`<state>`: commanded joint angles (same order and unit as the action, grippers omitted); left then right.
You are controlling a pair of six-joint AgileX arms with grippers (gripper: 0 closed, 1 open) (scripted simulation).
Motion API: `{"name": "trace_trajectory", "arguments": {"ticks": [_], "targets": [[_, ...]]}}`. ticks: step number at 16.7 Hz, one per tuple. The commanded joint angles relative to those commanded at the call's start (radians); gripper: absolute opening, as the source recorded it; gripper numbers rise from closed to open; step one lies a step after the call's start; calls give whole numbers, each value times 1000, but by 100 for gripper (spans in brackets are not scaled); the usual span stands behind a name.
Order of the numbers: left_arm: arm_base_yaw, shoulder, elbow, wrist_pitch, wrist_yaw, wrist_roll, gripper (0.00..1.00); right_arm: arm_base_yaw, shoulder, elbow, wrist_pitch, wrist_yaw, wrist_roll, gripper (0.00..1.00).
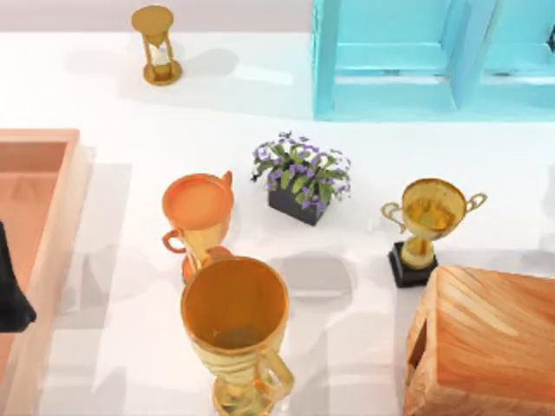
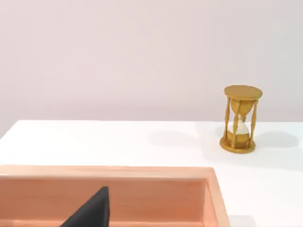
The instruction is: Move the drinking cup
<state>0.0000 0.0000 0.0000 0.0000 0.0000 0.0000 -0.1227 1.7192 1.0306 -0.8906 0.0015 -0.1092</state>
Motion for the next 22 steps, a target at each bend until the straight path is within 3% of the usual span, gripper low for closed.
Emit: {"name": "trace_trajectory", "arguments": {"ticks": [11,18,22], "targets": [[0,0,0,0,0,0,100,-568,177,479,-260,12,-566,0],[0,0,0,0,0,0,100,-598,180,504,-269,13,-597,0],[0,0,0,0,0,0,100,-599,209,432,-169,13,-597,0]]}}
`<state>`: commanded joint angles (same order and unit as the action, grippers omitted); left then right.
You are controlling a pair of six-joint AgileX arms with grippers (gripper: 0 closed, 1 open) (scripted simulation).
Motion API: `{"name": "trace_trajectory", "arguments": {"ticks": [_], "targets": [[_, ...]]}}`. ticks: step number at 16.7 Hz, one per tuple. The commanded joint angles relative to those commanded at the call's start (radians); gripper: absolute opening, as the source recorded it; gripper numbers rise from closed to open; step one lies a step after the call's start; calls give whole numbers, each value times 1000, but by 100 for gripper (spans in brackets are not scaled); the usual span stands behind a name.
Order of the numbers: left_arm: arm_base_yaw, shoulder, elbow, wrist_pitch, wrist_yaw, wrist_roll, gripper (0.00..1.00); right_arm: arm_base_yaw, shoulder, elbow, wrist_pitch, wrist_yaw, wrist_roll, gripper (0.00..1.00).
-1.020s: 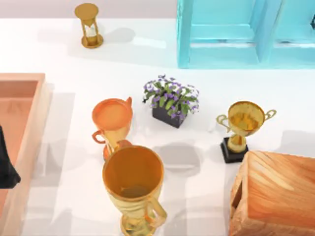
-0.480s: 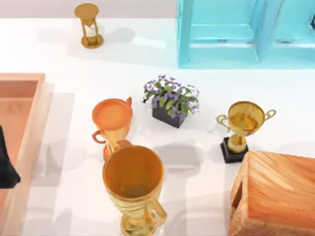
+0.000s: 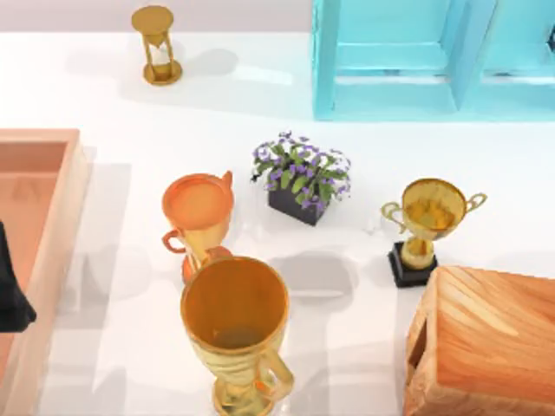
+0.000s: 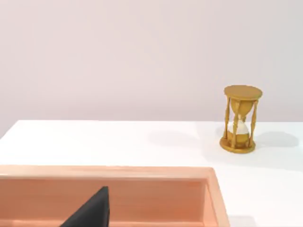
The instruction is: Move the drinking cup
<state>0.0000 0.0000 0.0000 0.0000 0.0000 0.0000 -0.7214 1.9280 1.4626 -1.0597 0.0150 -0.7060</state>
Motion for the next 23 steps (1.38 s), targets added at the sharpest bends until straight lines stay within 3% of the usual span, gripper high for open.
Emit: {"name": "trace_trajectory", "arguments": {"ticks": [8,21,23], "targets": [[0,0,0,0,0,0,100,-2,41,-95,133,0,-1,0],[0,0,0,0,0,0,100,-2,41,-95,133,0,-1,98],[0,0,0,0,0,0,100,-2,41,-95,133,0,-1,100]]}}
